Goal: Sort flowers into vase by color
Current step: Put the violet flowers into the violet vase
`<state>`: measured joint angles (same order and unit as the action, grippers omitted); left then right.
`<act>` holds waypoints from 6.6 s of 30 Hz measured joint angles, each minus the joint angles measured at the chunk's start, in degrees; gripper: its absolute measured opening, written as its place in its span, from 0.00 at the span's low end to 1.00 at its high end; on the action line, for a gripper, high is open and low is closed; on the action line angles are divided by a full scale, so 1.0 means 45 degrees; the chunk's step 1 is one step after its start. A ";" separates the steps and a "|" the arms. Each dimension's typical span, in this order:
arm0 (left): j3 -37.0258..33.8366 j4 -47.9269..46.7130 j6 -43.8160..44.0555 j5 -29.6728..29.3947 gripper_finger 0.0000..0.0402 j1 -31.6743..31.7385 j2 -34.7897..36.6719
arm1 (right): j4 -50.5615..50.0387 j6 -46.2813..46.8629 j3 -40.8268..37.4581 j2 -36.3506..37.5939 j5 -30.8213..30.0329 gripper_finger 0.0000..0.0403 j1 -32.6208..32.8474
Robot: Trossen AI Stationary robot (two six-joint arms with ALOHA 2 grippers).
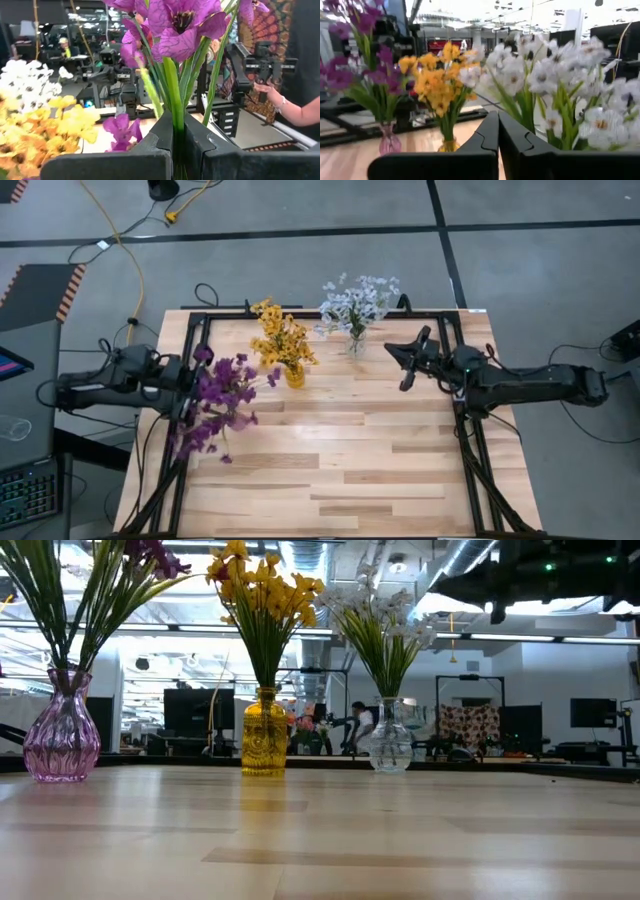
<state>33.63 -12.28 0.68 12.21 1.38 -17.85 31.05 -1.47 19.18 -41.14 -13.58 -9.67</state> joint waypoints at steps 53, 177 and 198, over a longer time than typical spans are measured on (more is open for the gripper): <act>-0.1452 0.0030 -0.1849 -0.0860 0.06 -0.1911 0.0000 | 0.0350 -0.0106 -0.0205 0.0056 0.0007 0.08 0.1563; 0.1574 -0.5784 0.0471 -0.1899 0.28 -0.1901 0.0005 | -0.5862 0.2665 -0.4178 0.6395 0.0680 0.08 -0.0107; 0.1569 -0.5340 0.0487 -0.2301 0.28 -0.1901 0.0003 | -0.5861 0.2670 -0.4188 0.6395 0.0690 0.08 -0.0107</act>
<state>40.69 -36.31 2.87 1.85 -7.18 -17.83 4.67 10.55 0.34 -12.36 -10.48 -10.15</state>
